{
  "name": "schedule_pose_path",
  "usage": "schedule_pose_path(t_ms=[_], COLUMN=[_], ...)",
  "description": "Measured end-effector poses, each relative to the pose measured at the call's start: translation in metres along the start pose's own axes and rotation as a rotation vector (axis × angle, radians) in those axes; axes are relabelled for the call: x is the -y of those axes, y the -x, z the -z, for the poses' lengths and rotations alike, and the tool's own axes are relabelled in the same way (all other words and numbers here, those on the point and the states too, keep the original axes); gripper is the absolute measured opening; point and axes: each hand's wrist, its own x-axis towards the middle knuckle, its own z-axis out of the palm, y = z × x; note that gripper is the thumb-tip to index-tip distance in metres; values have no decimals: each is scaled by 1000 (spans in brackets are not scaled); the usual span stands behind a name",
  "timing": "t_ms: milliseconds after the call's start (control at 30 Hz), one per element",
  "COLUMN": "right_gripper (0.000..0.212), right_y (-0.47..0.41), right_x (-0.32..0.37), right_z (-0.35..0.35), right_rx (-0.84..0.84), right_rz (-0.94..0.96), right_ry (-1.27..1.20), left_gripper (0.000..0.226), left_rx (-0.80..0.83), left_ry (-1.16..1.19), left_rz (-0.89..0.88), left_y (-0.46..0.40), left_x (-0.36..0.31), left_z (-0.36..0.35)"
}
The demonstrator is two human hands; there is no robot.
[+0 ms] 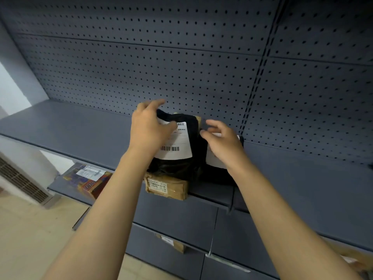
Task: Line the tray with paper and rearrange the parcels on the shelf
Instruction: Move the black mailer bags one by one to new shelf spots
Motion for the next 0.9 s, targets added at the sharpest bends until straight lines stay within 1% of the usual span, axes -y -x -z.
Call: schedule_pose_path(t_ms=[67, 100, 200, 267, 400, 567, 700, 900], right_gripper=[26, 23, 20, 22, 24, 28, 28, 28], right_y=[7, 11, 23, 33, 56, 90, 115, 142], right_x=[3, 3, -1, -8, -26, -74, -111, -159], right_z=[22, 34, 73, 104, 172, 283, 378, 484], right_rx=[-20, -33, -88, -135, -205, -262, -310, -384], right_rz=[40, 51, 70, 81, 78, 57, 35, -23], right_ry=[-33, -54, -101, -114, -119, -107, -93, -100], left_gripper=[49, 42, 32, 27, 28, 34, 37, 42], left_rx=[-42, -29, 85, 149, 232, 327, 379, 417], left_ry=[137, 233, 549, 637, 674, 715, 727, 706], left_rz=[-93, -99, -31, -5, 12, 19, 51, 81], left_y=[5, 9, 24, 38, 73, 134, 181, 224], left_x=[-26, -40, -79, -105, -157, -238, -306, -369], left_z=[-10, -16, -41, -62, -107, -190, -249, -317])
